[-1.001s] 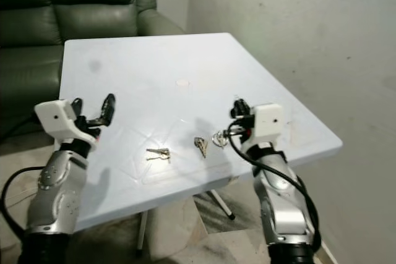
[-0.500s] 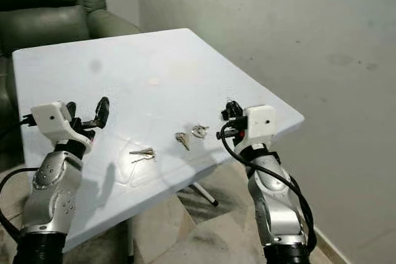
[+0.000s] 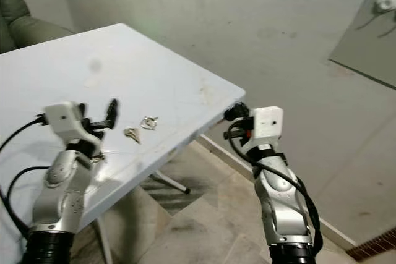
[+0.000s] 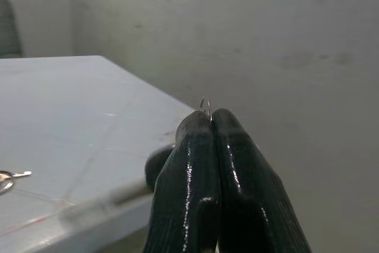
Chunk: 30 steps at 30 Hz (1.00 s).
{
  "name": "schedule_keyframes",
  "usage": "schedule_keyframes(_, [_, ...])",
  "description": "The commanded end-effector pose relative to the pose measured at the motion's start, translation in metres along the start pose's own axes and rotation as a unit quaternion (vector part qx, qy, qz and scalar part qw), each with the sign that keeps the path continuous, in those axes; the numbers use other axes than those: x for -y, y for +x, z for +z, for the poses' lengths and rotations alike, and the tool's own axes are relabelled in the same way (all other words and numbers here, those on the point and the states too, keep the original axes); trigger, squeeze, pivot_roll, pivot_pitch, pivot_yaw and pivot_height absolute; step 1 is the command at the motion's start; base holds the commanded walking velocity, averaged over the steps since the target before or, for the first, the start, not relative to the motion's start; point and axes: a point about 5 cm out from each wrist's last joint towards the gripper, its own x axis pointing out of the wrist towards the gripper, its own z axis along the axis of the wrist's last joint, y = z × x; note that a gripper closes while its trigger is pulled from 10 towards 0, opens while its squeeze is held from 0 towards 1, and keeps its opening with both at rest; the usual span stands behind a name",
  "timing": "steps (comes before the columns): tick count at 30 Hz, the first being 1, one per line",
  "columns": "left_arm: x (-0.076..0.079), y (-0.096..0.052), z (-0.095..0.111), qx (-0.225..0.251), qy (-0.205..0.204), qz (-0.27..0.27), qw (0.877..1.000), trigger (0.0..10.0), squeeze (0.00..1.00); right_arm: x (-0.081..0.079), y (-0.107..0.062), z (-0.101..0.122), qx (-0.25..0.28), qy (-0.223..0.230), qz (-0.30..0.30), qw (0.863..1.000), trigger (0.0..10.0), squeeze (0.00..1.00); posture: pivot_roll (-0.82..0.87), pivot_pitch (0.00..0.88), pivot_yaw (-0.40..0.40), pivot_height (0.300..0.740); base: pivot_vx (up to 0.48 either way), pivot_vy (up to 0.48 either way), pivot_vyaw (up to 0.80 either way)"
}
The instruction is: Hang keys on a hook
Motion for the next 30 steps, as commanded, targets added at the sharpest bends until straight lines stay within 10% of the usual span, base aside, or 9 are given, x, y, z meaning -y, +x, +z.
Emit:
schedule_keyframes(1, [-0.002, -0.001, 0.001, -0.002, 0.006, 0.0, 1.0, 10.0, 0.0, 0.002, 0.001, 0.003, 0.003, -0.004, -0.007, 1.0, 10.0, 0.0, 0.03, 0.012, -0.056, 0.74, 0.0, 0.0, -0.71])
schedule_keyframes(30, [0.013, -0.01, -0.009, -0.027, 0.001, -0.032, 0.999, 10.0, 0.0, 0.007, 0.0, 0.0, -0.002, -0.022, -0.026, 0.999, 10.0, 0.0, 0.04, 0.015, -0.048, 0.74, 0.0, 0.0, -0.7])
